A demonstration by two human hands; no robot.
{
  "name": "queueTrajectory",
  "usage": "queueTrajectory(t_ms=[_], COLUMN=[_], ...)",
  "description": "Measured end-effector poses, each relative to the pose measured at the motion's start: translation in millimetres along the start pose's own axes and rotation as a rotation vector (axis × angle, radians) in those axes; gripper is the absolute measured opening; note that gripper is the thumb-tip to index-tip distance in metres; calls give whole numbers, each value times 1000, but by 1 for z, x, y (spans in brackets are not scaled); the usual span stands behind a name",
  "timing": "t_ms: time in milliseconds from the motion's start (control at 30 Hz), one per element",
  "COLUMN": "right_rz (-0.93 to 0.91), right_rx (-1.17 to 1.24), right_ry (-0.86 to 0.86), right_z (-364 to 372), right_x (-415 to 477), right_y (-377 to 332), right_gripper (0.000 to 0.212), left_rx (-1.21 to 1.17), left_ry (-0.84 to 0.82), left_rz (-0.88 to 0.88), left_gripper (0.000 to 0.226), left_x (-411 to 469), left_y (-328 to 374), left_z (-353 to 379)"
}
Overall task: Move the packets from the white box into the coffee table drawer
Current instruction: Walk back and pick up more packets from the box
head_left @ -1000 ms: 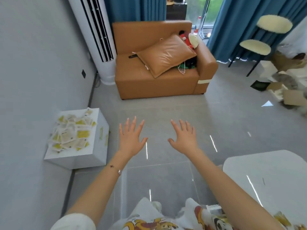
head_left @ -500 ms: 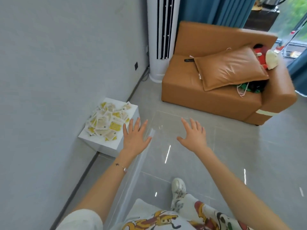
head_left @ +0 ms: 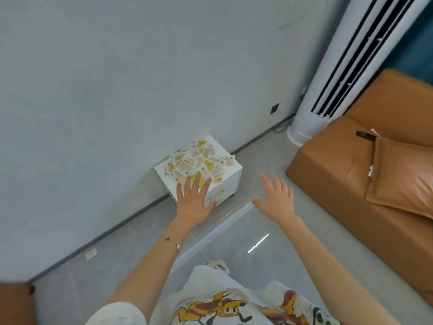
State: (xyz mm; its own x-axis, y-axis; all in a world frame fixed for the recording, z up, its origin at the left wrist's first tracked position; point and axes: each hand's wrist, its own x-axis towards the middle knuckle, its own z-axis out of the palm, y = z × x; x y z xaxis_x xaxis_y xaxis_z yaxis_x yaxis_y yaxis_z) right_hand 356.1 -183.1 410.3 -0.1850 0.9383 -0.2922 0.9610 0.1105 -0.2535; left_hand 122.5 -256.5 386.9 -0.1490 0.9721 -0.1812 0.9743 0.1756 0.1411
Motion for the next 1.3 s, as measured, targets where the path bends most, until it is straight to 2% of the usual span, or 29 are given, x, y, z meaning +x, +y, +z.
queueTrajectory(t_ms=[200,367,433,567,733,833,1100,1200,1300], right_rz=[-192,-295,-320,-360,-378,-362,-308,-261,-236], right_rx=[-86,-167,-215,-275,-285,-211,-233,-214,-177], right_ry=[-77,-104,-118,-135,-241,-322,-576,-581,-551], right_z=[4,5,1,-6,3,30,184,241,273], right_x=[89,169,195,248,307,330,436,473,500], right_y=[-37,-62,-68,-80,-93,-94,-76,-77,-80], right_gripper=[84,83,83,82,82,81,79,79,81], left_rx=[-61,-56,-80,-129,-188,-203,-350,-379,-408], left_ry=[39,-46,-75,-69,-85,-146,-292,-283,-199], left_rz=[-185,-290,-310,-339,-437,-491,-684,-725,-795], left_gripper=[90,72,74,95,90,73,73,75,78], left_x=[42,108,129,174,218,240,324,348,363], left_y=[-30,-55,-61,-75,-87,-93,-110,-122,-137], left_z=[5,17,18,17,28,51,207,261,287])
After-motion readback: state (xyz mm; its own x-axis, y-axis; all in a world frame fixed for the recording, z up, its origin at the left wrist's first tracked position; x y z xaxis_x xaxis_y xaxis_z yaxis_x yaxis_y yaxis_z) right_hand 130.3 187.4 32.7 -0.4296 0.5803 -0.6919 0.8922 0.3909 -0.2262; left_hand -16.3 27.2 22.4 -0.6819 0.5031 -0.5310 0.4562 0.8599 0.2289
